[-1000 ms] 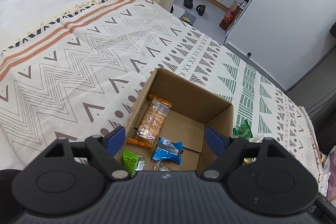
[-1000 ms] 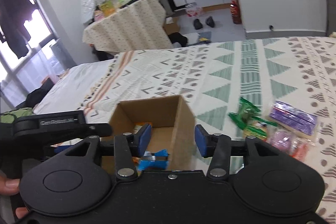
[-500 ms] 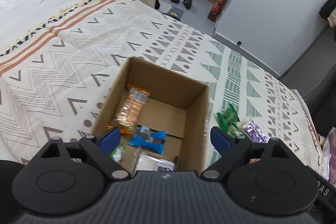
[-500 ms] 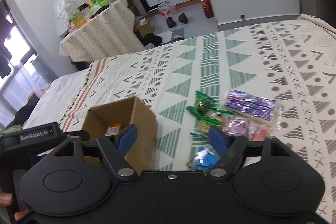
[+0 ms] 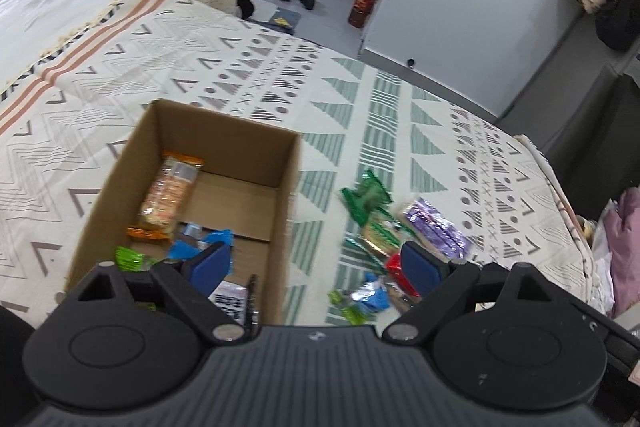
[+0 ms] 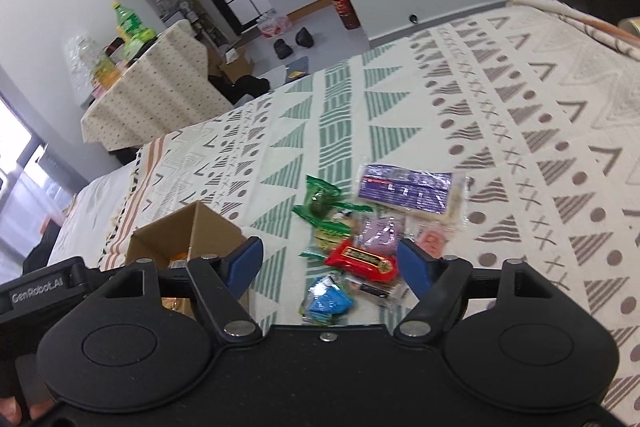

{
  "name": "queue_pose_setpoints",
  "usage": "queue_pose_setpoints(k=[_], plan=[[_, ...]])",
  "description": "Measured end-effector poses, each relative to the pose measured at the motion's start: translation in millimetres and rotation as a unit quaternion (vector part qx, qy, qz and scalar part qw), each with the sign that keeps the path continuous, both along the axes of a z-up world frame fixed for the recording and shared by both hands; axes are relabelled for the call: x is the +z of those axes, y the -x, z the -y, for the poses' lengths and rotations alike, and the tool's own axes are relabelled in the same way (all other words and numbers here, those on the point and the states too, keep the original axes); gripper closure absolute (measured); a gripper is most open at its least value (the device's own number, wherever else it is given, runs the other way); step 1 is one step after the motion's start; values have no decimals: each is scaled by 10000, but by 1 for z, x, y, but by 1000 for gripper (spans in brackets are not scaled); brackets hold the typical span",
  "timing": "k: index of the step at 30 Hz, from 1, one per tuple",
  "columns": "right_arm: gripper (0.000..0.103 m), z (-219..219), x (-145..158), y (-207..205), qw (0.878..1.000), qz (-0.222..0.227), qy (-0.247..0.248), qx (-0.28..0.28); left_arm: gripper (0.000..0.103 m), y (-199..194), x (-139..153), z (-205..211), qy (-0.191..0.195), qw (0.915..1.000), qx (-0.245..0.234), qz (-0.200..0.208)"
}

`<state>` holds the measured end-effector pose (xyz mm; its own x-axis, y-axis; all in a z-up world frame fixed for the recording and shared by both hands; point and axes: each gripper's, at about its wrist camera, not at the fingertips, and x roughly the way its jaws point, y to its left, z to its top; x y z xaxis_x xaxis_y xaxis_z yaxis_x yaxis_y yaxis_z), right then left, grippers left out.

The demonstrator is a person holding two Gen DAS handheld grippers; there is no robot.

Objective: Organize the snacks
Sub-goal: 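Move the left tool to the blue-silver candy while the right tool reaches the pink packet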

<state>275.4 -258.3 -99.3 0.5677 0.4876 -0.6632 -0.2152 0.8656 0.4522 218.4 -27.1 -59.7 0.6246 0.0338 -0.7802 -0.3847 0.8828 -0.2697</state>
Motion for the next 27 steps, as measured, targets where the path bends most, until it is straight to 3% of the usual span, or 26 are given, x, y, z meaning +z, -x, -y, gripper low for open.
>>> queue_pose_setpoints(k=[19, 27], plan=[[35, 41, -24, -14, 9979, -360, -320, -427, 20, -28, -23, 54, 34, 9992, -386, -126], [38, 45, -35, -20, 9968, -530, -313, -508, 34, -39, -49, 61, 188, 9983, -363, -414]])
